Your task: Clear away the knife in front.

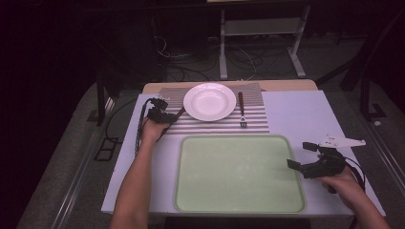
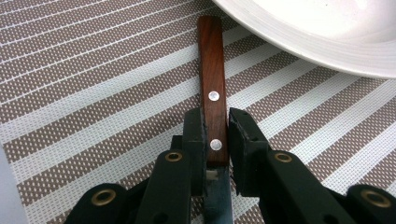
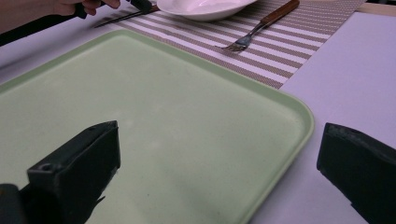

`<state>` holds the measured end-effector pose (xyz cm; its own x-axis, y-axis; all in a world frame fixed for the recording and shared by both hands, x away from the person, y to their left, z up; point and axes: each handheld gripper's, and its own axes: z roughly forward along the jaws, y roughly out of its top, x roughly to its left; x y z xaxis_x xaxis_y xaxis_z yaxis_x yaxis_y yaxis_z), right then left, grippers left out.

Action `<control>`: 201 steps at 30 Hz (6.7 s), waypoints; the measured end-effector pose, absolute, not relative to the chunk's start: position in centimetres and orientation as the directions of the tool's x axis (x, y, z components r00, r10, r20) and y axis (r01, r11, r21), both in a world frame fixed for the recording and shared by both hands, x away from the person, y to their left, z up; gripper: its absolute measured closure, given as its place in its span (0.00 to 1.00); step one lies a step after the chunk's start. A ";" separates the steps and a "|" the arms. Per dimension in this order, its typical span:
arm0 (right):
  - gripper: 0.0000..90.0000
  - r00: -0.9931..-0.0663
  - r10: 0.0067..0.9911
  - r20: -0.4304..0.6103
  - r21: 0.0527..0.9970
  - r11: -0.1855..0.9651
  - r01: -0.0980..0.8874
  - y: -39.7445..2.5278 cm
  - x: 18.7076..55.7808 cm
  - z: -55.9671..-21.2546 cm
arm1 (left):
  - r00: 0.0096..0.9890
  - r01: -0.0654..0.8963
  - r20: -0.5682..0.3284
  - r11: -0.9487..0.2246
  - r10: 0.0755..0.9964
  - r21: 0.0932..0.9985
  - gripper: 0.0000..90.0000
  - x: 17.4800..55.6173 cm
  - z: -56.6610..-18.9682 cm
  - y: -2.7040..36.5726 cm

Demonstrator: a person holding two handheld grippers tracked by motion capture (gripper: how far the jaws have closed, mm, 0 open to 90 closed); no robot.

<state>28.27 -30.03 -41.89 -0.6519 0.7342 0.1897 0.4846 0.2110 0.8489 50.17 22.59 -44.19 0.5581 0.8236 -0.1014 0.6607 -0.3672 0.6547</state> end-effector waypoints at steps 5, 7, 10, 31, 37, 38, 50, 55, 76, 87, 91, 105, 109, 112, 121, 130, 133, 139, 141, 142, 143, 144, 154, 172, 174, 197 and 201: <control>0.00 -0.650 0.735 0.191 0.848 0.209 0.487 -30.1 28.3 -41.9 | 0.556 0.663 -0.102 -0.366 0.825 0.653 0.86 50.2 -44.2 22.6; 0.00 -0.650 0.735 0.191 0.848 0.210 0.486 -30.1 28.3 -41.9 | 0.555 0.665 -0.104 -0.365 0.825 0.652 0.86 50.2 -44.1 22.6; 0.00 -0.650 0.736 0.191 0.848 0.209 0.486 -30.1 28.3 -41.9 | 0.552 0.668 -0.100 -0.368 0.827 0.647 0.86 50.1 -44.1 22.7; 0.00 -0.652 0.734 0.190 0.849 0.210 0.484 -30.0 28.3 -41.9 | 0.551 0.672 -0.088 -0.379 0.830 0.636 0.86 48.6 -41.8 23.9; 0.00 -0.651 0.734 0.191 0.849 0.209 0.485 -30.0 28.3 -41.8 | 0.550 0.666 -0.093 -0.369 0.830 0.649 0.86 47.7 -41.1 24.4; 0.00 -0.651 0.734 0.191 0.849 0.209 0.485 -30.0 28.3 -41.8 | 0.551 0.665 -0.094 -0.368 0.829 0.650 0.86 47.6 -41.0 24.5; 0.00 -0.652 0.733 0.194 0.850 0.206 0.485 -30.0 28.3 -41.8 | 0.572 0.648 -0.106 -0.368 0.814 0.667 0.86 45.5 -39.5 24.4; 0.00 -0.652 0.732 0.195 0.850 0.206 0.485 -30.0 28.3 -41.8 | 0.587 0.635 -0.107 -0.375 0.802 0.676 0.86 44.5 -38.7 23.9; 0.00 -0.655 0.730 0.193 0.853 0.206 0.480 -30.1 28.3 -41.8 | 0.640 0.589 -0.118 -0.386 0.759 0.710 0.86 40.3 -37.4 21.2; 0.00 -0.657 0.729 0.192 0.855 0.205 0.477 -30.0 28.2 -41.7 | 0.666 0.566 -0.121 -0.393 0.736 0.725 0.86 38.1 -36.8 19.9; 0.00 -0.657 0.729 0.193 0.854 0.205 0.478 -30.0 28.2 -41.7 | 0.675 0.557 -0.124 -0.393 0.727 0.731 0.86 37.2 -36.7 19.4; 0.00 -0.660 0.728 0.187 0.853 0.213 0.477 -29.9 28.1 -41.8 | 0.713 0.520 -0.122 -0.403 0.691 0.753 0.86 34.3 -36.3 17.3; 0.00 -0.656 0.731 0.189 0.853 0.209 0.478 -30.0 28.0 -41.7 | 0.722 0.513 -0.123 -0.407 0.681 0.756 0.86 33.7 -36.4 16.7; 0.00 -0.657 0.731 0.185 0.853 0.213 0.476 -30.0 28.0 -41.7 | 0.727 0.508 -0.125 -0.406 0.675 0.760 0.86 33.4 -36.5 16.2; 0.00 -0.663 0.728 0.174 0.852 0.226 0.473 -29.9 27.9 -41.7 | 0.761 0.493 -0.127 -0.440 0.636 0.751 0.86 32.6 -37.5 14.3; 0.00 -0.663 0.728 0.175 0.851 0.227 0.474 -29.9 27.9 -41.8 | 0.759 0.510 -0.154 -0.430 0.632 0.745 0.86 31.9 -39.0 13.8; 0.00 -0.665 0.727 0.172 0.852 0.229 0.472 -29.9 27.9 -41.8 | 0.756 0.518 -0.160 -0.429 0.635 0.740 0.86 32.0 -39.6 13.6; 0.00 -0.661 0.729 0.175 0.851 0.226 0.474 -30.0 27.9 -41.7 | 0.757 0.529 -0.170 -0.439 0.631 0.726 0.86 32.2 -40.6 13.1; 0.00 -0.662 0.729 0.175 0.850 0.227 0.474 -30.0 27.9 -41.8 | 0.760 0.528 -0.161 -0.454 0.629 0.718 0.86 32.3 -41.0 12.9; 0.00 -0.663 0.728 0.174 0.850 0.228 0.474 -29.9 27.9 -41.8 | 0.762 0.528 -0.158 -0.461 0.628 0.714 0.85 32.3 -41.2 12.8; 0.00 -0.663 0.728 0.175 0.849 0.229 0.476 -29.9 27.9 -41.8 | 0.762 0.529 -0.156 -0.466 0.628 0.709 0.85 32.4 -41.3 12.7; 0.00 -0.663 0.728 0.175 0.850 0.229 0.475 -29.9 27.9 -41.8 | 0.762 0.529 -0.154 -0.469 0.628 0.707 0.85 32.5 -41.5 12.6; 0.00 -0.663 0.728 0.171 0.851 0.229 0.472 -29.9 27.9 -41.7 | 0.761 0.542 -0.147 -0.493 0.632 0.680 0.85 32.7 -42.5 12.6; 0.00 -0.665 0.727 0.170 0.851 0.231 0.471 -29.9 27.8 -41.7 | 0.756 0.554 -0.148 -0.502 0.638 0.664 0.75 33.0 -43.4 12.6; 0.00 -0.665 0.727 0.170 0.851 0.231 0.471 -29.9 27.8 -41.7 | 0.755 0.547 -0.152 -0.485 0.638 0.682 0.73 33.0 -43.1 12.6; 0.00 -0.663 0.728 0.174 0.850 0.229 0.475 -29.9 27.8 -41.7 | 0.817 0.504 -0.147 -0.567 0.557 0.651 0.99 34.5 -44.0 10.0; 0.00 -0.661 0.729 0.176 0.850 0.227 0.476 -30.0 27.9 -41.7 | 0.810 0.517 -0.166 -0.554 0.562 0.652 0.99 33.9 -44.0 10.9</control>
<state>27.88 -29.99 -41.74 -0.6612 0.7294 0.1756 0.4757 0.2267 0.8499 33.86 10.91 -44.05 0.8104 0.5619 -0.1657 0.5174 -0.5540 0.6522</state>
